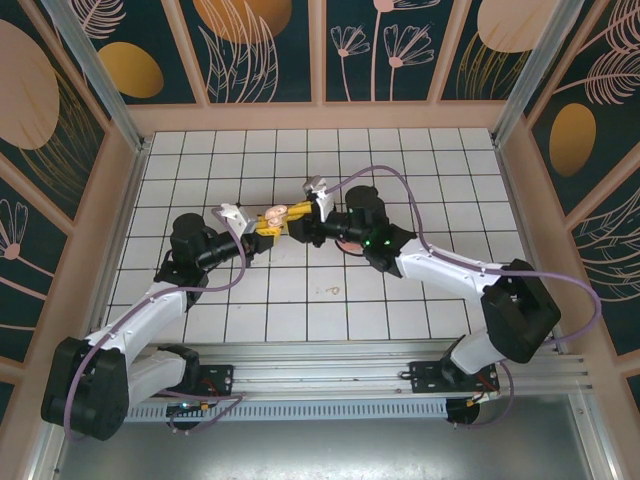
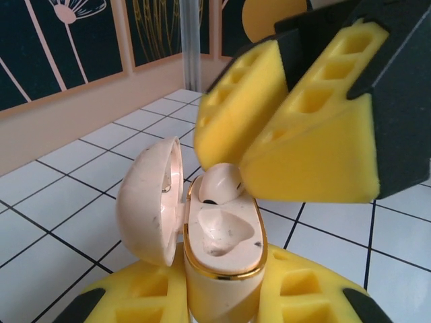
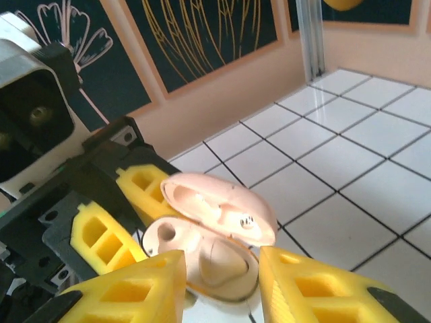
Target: Insert the wireless bluetooth earbuds into the charging case
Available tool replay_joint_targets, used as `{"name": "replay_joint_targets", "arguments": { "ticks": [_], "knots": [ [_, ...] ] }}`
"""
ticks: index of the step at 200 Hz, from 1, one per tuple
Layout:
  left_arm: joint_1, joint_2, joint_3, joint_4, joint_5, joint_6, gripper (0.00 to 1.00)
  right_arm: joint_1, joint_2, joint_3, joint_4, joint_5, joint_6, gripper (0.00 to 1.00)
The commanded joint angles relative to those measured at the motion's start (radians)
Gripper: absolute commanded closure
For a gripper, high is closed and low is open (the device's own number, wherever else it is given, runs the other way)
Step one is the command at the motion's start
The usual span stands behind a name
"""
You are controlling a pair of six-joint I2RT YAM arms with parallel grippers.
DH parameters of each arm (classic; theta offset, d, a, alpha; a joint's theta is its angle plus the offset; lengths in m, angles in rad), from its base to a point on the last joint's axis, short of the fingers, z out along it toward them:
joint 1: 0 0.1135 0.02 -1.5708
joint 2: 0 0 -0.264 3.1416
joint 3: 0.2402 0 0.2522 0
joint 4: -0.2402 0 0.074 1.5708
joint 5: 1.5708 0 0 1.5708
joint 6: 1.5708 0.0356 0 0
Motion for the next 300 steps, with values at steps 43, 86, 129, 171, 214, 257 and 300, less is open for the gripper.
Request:
{"name": "replay_joint_targets", "arguments": {
  "ticks": [43, 86, 129, 171, 214, 257, 300],
  "knots": [
    [-0.004, -0.003, 0.022, 0.041, -0.051, -0.007, 0.90, -0.035, -0.107, 0.076, -0.672, 0.190, 0.203, 0.65],
    [-0.004, 0.010, 0.024, 0.047, -0.049, -0.011, 0.90, 0.045, -0.109, -0.018, -0.898, 0.290, 0.469, 0.62],
    [-0.004, 0.017, 0.025, 0.049, -0.049, -0.018, 0.90, 0.080, -0.031, -0.066, -0.877, 0.314, 0.536, 0.62],
    [-0.004, 0.012, 0.027, 0.038, -0.054, -0.010, 0.90, 0.077, 0.091, -0.042, -0.879, 0.329, 0.497, 0.62],
    [-0.004, 0.009, 0.029, 0.025, -0.060, 0.001, 0.90, 0.073, 0.173, -0.006, -0.882, 0.344, 0.459, 0.64],
    [-0.005, 0.009, 0.031, 0.019, -0.059, 0.003, 0.90, 0.068, 0.210, 0.016, -0.853, 0.330, 0.432, 0.66],
    [-0.004, 0.008, 0.034, 0.005, -0.063, 0.011, 0.90, 0.064, 0.239, 0.036, -0.867, 0.338, 0.407, 0.69]
  ]
}}
